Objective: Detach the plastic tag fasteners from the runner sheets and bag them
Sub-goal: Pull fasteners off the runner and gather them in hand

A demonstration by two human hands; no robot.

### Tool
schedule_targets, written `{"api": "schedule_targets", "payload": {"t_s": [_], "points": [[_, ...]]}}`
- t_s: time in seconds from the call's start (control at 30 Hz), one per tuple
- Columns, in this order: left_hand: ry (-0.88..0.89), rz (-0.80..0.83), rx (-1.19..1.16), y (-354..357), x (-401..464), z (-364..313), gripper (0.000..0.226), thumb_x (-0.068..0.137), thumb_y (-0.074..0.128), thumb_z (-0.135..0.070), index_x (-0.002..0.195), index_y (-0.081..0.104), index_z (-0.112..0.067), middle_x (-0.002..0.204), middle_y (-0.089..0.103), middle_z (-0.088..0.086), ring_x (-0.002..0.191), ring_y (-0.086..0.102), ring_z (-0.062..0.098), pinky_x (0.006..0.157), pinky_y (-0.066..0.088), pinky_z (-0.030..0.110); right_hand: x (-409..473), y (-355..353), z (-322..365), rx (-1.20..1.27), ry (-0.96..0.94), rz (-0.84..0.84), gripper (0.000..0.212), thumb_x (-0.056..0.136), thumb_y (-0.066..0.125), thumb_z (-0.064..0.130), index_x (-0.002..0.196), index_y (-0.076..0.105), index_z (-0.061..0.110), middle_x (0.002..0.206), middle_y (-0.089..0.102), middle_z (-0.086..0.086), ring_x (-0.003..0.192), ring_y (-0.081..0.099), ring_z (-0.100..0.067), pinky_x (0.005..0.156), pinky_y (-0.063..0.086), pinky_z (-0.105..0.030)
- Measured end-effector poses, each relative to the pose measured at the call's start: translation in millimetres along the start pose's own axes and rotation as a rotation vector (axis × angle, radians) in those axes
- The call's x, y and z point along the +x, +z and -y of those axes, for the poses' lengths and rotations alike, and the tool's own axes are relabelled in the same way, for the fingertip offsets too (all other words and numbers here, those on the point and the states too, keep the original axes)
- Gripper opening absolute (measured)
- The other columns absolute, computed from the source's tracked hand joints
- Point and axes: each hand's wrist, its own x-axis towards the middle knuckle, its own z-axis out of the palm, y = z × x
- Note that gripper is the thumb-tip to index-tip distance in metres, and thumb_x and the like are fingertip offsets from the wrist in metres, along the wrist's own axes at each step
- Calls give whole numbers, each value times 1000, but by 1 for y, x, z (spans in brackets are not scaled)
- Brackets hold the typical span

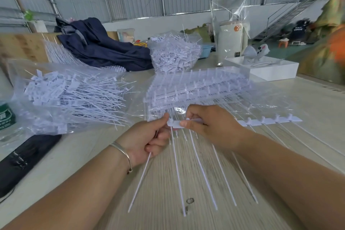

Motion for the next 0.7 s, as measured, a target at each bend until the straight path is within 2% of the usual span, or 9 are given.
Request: {"api": "schedule_targets", "payload": {"t_s": [0.07, 0.13, 0.2, 0.27, 0.37, 0.47, 0.6, 0.7], "points": [[-3, 26, -24, 0, -1, -2, 32, 71, 73, -44, 66, 55, -19, 54, 29, -7, 39, 19, 2, 30, 11, 13, -1, 1, 1, 10, -10, -4, 26, 90, 57, 51, 81, 52, 26, 50, 47, 13, 54, 47, 2, 51, 32, -16], [34, 42, 58, 0, -3, -2, 34, 61, 81, -41, 74, 59, -19, 58, 25, -8, 43, 17, 3, 33, 11, 13, -1, 1, 2, 14, -35, -7, 26, 91, 59, 49, 84, 55, 24, 50, 45, 11, 54, 46, 3, 52, 32, -15], [100, 28, 161, 1, -4, 0, 39, 58, 84, -32, 87, 67, -10, 56, 25, -10, 44, 17, 4, 34, 12, 14, -1, 0, 3, 22, -55, 10, 21, 92, 58, 47, 85, 54, 27, 54, 43, 8, 54, 44, -4, 51, 28, -17], [149, -33, 166, 0, -3, 0, 46, 61, 83, -22, 100, 67, -5, 55, 26, -9, 43, 18, 4, 33, 14, 14, -1, -3, 2, 71, -52, 27, 20, 92, 59, 45, 81, 54, 29, 57, 45, 8, 54, 42, -6, 53, 31, -20], [187, -68, 112, -6, -3, -5, 27, 65, 79, -16, 87, 63, -11, 54, 24, -9, 41, 18, 3, 32, 14, 14, -1, -10, -4, 131, -14, -5, 27, 92, 59, 43, 78, 57, 21, 59, 44, 8, 54, 39, -6, 56, 32, -25], [179, 1, 57, -8, -5, -8, 18, 69, 76, -17, 77, 60, -16, 56, 20, -9, 40, 16, 3, 32, 11, 14, -2, -13, -7, 206, 19, -23, 36, 92, 60, 42, 75, 57, 11, 61, 42, 4, 56, 37, -8, 59, 32, -28], [101, 192, -138, -5, -8, -7, 34, 72, 78, -11, 65, 46, -20, 57, 19, -8, 40, 18, 2, 31, 14, 13, -2, -13, 1, 343, -4, 32, 34, 90, 64, 38, 74, 60, 9, 59, 41, 11, 56, 36, -4, 58, 31, -19], [56, 330, -217, 0, -10, -4, 38, 55, 92, -13, 63, 55, -18, 53, 26, -9, 40, 21, 2, 32, 15, 12, -3, -15, 11, 502, -36, 69, 35, 86, 64, 39, 73, 61, 7, 56, 39, 13, 54, 34, -4, 55, 29, -15]]}}
